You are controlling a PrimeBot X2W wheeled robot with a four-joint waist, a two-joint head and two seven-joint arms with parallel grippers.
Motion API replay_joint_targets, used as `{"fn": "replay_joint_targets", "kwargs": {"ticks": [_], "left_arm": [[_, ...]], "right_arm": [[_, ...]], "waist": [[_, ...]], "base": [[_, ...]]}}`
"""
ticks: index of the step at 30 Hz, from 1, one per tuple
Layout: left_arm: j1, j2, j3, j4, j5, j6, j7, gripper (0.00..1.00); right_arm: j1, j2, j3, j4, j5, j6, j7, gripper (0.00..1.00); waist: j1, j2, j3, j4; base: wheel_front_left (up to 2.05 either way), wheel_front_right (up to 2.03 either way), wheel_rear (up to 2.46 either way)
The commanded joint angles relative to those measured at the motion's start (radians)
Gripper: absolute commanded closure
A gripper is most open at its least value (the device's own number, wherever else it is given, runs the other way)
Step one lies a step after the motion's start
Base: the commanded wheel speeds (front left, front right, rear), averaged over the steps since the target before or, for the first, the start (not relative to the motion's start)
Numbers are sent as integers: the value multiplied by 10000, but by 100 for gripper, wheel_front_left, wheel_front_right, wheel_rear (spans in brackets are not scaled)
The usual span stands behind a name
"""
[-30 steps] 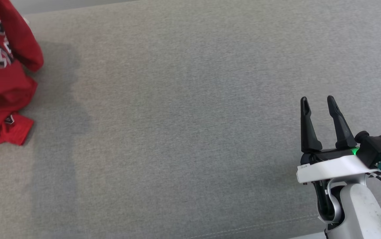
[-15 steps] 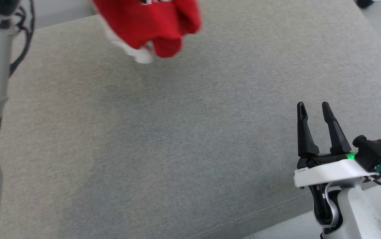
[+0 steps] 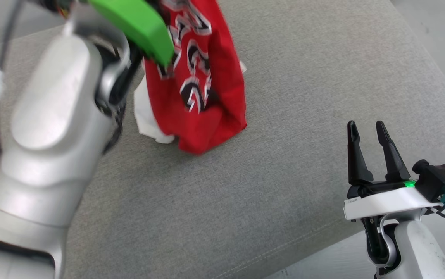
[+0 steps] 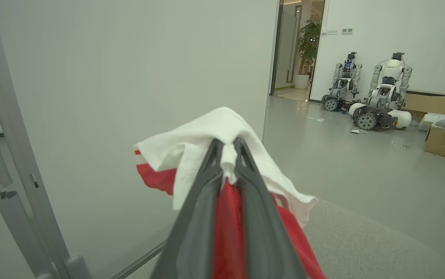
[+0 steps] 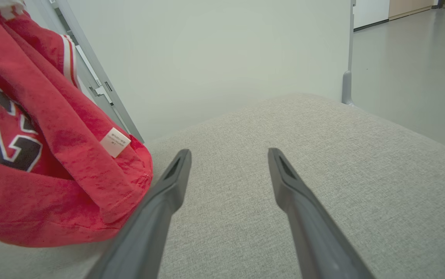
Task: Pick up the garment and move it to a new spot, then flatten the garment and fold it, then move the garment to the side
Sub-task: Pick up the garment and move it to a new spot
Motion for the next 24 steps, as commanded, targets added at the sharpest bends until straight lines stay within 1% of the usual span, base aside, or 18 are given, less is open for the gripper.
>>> {"fn": "replay_joint_targets", "kwargs": {"ticks": [1, 6, 10, 11, 12, 13, 19, 24], "left_arm": [[552, -27, -134, 163, -64, 5, -126, 100], [2006, -8, -523, 901, 22, 45, -691, 100], [2908, -160, -798, 1488, 2, 13, -1174, 100], [3094, -229, -920, 1645, 43, -6, -1293, 72], [3177, -254, -1005, 1739, 91, -19, -1391, 27], [3229, -268, -1081, 1820, 162, -30, -1538, 0], [2993, -289, -1055, 1886, 429, -19, -2429, 0], [3192, -94, -524, 1581, 361, 241, -2789, 0]], "right_arm": [[-58, -10, 7, -9, -35, -3, -31, 0], [-129, -15, 94, 3, -121, -3, -31, 0], [-124, -13, 103, 8, -154, -3, -31, 0], [-117, -15, 84, 8, -172, -3, -31, 0], [-110, -15, 78, 17, -182, -3, -31, 0], [-95, -13, 85, 32, -200, -3, -31, 0], [34, -16, -42, 4, -310, -3, -31, 0], [224, -15, -124, 38, -452, -1, -31, 0]], "waist": [[0, -1, 3, 165], [0, -1, 22, 383], [0, -1, 34, 522], [0, -1, 46, 571], [0, -1, 42, 603], [0, -1, 28, 639], [0, -1, -332, 950], [0, -1, -841, 1401]], "base": [[0, 0, 0], [0, 0, 0], [0, 0, 0], [0, 0, 0], [0, 0, 0], [0, 0, 0], [0, 0, 0], [0, 0, 0]]}}
